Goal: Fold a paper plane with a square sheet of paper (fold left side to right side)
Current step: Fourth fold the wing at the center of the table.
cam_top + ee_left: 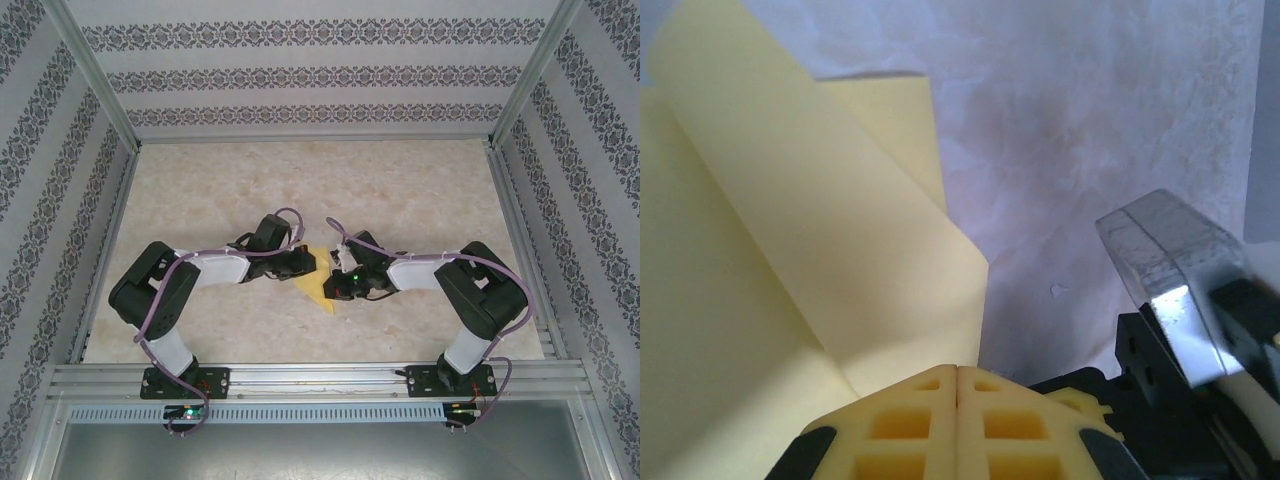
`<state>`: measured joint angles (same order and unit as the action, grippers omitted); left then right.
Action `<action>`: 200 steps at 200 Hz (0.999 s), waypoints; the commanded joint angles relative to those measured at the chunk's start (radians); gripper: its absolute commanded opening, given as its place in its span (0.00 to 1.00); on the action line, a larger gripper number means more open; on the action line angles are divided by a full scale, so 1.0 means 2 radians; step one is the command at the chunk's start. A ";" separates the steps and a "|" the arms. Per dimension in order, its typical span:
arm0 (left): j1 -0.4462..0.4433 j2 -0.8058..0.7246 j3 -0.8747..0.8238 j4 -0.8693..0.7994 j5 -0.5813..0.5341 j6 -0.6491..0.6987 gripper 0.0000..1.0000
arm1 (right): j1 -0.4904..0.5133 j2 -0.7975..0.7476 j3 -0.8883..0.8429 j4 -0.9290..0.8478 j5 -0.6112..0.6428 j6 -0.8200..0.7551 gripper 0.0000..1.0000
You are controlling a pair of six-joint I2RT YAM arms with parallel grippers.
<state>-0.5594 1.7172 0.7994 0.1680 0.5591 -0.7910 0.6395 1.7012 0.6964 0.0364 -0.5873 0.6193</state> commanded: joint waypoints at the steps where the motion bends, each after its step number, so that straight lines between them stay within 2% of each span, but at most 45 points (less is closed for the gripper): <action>1: -0.008 0.016 -0.002 0.025 0.014 -0.012 0.02 | 0.005 0.033 -0.016 -0.087 0.081 -0.021 0.00; 59: -0.013 0.039 0.006 0.027 0.012 -0.013 0.02 | 0.006 0.038 -0.010 -0.104 0.093 -0.026 0.00; 127: -0.011 0.057 0.008 -0.011 -0.037 -0.005 0.01 | 0.008 0.041 -0.009 -0.125 0.105 -0.033 0.00; 200: 0.015 0.069 0.020 -0.023 -0.043 0.013 0.01 | 0.010 0.050 -0.008 -0.145 0.104 -0.046 0.00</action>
<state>-0.5678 1.8130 0.8177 0.1715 0.5579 -0.8005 0.6460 1.7142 0.7422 -0.0463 -0.5610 0.5678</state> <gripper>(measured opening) 0.051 0.045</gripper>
